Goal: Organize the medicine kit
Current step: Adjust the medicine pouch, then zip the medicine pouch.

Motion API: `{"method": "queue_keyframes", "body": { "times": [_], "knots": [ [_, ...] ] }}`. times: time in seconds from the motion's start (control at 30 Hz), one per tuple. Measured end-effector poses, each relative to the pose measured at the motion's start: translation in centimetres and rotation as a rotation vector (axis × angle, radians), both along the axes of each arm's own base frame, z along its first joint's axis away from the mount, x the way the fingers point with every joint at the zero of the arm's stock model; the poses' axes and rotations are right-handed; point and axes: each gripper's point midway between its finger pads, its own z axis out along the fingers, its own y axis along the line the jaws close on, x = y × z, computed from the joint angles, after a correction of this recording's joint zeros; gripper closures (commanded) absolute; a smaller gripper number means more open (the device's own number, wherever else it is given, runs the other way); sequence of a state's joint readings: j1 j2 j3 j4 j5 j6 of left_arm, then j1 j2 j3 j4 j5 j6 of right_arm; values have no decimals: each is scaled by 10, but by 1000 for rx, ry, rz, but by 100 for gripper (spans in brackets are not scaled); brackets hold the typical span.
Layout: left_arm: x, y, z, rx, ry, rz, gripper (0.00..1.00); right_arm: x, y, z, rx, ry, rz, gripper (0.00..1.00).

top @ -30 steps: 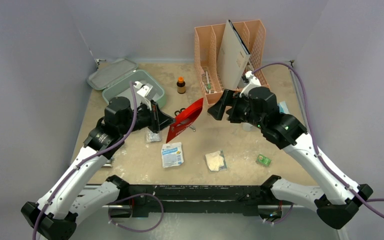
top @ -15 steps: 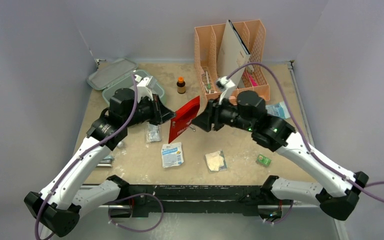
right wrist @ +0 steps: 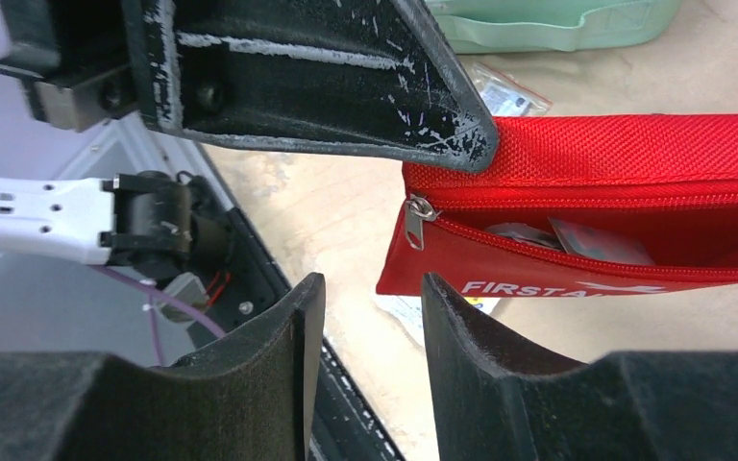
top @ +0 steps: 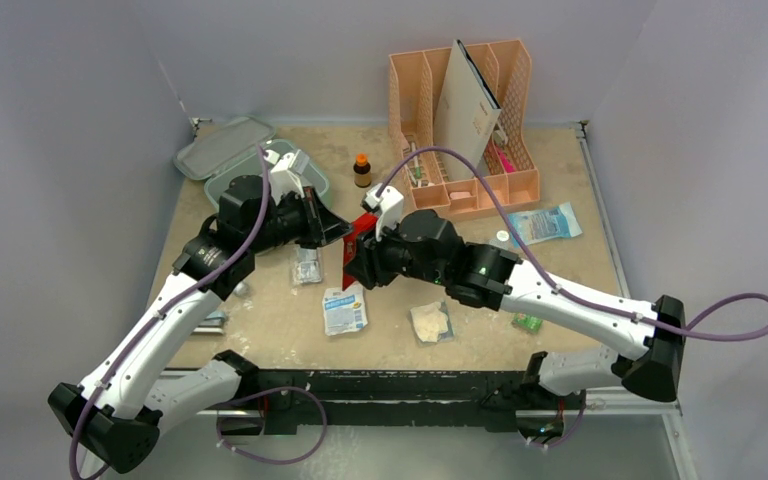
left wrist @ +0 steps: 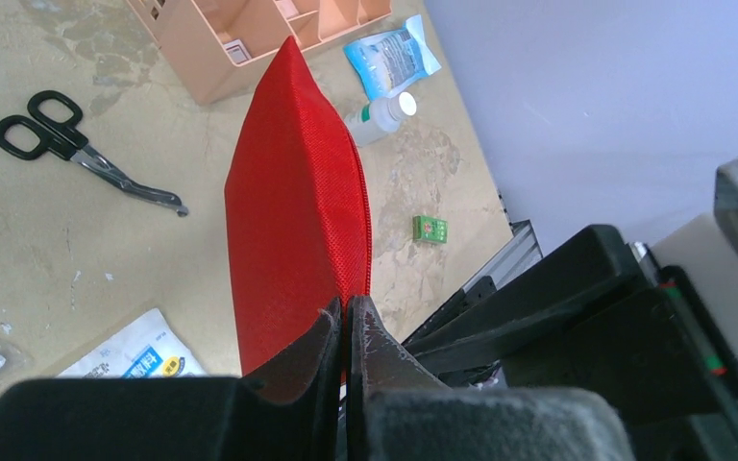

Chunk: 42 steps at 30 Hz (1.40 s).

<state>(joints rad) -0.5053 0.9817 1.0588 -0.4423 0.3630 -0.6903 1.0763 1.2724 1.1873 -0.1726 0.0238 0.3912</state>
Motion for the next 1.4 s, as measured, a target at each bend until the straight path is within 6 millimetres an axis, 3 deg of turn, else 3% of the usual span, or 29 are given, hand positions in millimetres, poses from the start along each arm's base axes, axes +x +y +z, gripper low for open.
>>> {"method": "queue_keyframes", "body": {
  "times": [0.2, 0.37, 0.9, 1.23, 1.3, 1.4],
  "knots": [
    [-1, -1, 0, -11, 14, 1, 100, 8, 6, -12, -63, -50, -61, 54],
    [-3, -2, 1, -22, 24, -3, 100, 17, 6, -11, -59, -72, -105, 57],
    [-8, -4, 8, -42, 11, -28, 100, 26, 8, -1, -25, -108, -146, 100],
    [-15, -10, 4, -14, -22, -126, 100, 14, 0, -3, -8, -122, -93, 100],
    [-19, -14, 6, -18, -29, -163, 92, 10, -1, -2, 12, -122, -82, 100],
    [-23, -17, 9, -24, -54, -212, 64, 8, -5, 1, 55, -110, -81, 100]
  ]
}}
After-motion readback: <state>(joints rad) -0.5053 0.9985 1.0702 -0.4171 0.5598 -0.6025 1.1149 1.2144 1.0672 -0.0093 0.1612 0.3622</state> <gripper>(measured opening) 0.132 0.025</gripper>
